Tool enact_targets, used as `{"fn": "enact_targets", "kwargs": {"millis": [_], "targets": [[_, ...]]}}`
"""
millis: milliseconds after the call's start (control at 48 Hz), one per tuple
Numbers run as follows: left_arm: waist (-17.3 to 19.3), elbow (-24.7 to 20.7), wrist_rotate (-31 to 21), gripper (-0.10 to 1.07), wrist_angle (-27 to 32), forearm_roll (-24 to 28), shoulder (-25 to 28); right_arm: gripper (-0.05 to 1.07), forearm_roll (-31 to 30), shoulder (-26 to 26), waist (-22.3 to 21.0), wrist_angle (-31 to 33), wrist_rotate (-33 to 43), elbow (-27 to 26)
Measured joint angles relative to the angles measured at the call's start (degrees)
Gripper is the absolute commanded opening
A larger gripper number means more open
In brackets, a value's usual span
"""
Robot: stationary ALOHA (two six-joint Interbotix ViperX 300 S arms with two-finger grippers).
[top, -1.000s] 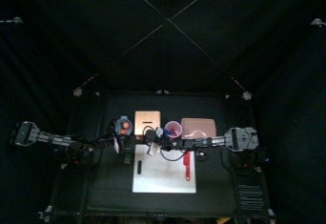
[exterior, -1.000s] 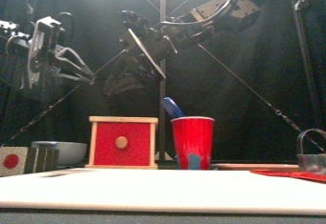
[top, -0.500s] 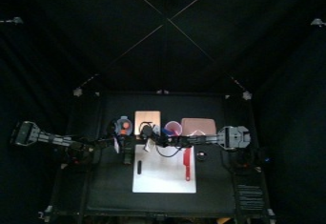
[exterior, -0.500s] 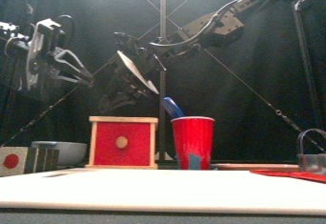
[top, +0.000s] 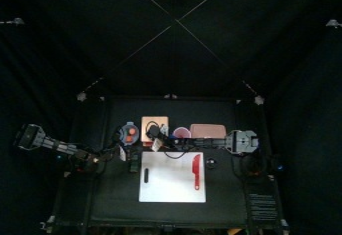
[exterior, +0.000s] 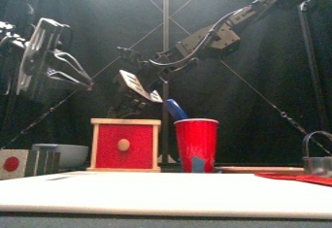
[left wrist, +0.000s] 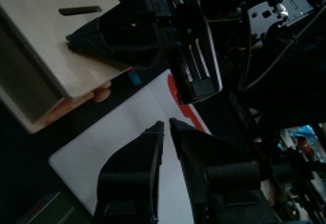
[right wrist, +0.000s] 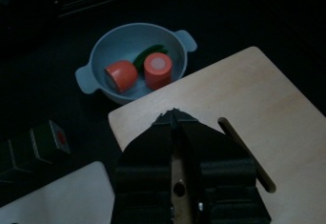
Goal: Grasp drawer handle
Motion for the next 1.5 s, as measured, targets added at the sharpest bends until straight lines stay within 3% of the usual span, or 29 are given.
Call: {"fn": "enact_targets", "kwargs": {"millis": [188, 375, 542, 667, 792, 1500], "targets": [[-0.3, -0.1, -9.6, 0.59, -1.1, 2.3, 3.1, 0.31, -0.6, 0.7, -0.1, 0.4, 0.0, -0.6], [-0.2, -0.2, -20.0, 0.61, -2.2, 9.1, 6.6, 0.31, -0.7, 0.8, 0.0, 0.4, 0.1, -0.3], [0.8, 0.3, -31.1, 0.77, -2.4, 15.7, 8.5, 0.31, -0.8, 0.9, 0.0, 0.4, 0.0, -0.2], [2.1, 0.3, -36.2, 0.93, -2.6, 18.5, 10.0, 0.31, -0.8, 0.8, 0.1, 0.3, 0.1, -0.2], [4.1, 0.1, -38.1, 1.04, -3.1, 19.6, 12.0, 0.31, -0.8, 1.1, 0.2, 0.4, 0.0, -0.2], [10.9, -7.0, -38.1, 1.03, -3.2, 20.0, 27.3, 0.31, -0.7, 1.8, 0.5, 0.4, 0.1, -0.4]]}}
